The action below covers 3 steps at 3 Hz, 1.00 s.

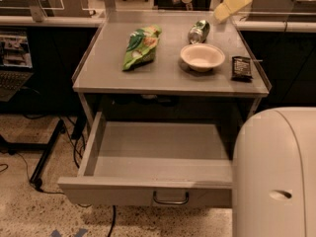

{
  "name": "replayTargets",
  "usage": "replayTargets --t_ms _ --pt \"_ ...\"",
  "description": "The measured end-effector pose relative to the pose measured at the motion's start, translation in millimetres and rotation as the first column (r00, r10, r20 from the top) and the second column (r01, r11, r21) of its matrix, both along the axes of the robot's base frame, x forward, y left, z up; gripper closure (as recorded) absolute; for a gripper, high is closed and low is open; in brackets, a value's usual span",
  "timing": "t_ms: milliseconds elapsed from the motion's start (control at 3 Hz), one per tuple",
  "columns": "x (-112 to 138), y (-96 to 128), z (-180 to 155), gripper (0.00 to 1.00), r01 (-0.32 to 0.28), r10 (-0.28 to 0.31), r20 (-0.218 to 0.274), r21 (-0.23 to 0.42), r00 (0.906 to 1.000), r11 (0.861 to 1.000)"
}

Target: Place green rice chip bag into top drawer

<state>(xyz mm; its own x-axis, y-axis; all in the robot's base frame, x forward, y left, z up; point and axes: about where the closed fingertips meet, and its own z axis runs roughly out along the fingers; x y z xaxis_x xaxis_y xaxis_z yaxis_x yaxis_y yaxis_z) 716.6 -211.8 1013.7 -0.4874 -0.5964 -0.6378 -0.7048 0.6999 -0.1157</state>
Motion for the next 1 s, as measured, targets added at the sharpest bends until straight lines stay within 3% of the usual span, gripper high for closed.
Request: replayTargets --t_ms 667,1000 --pt "-4.5 -10.0 -3.8 0.00 0.013 -0.013 -0.013 0.011 0.9998 1.000" --pt "-0.5 14.6 -19.3 0.00 -0.120 0.119 0.011 0.152 0.9928 0.981"
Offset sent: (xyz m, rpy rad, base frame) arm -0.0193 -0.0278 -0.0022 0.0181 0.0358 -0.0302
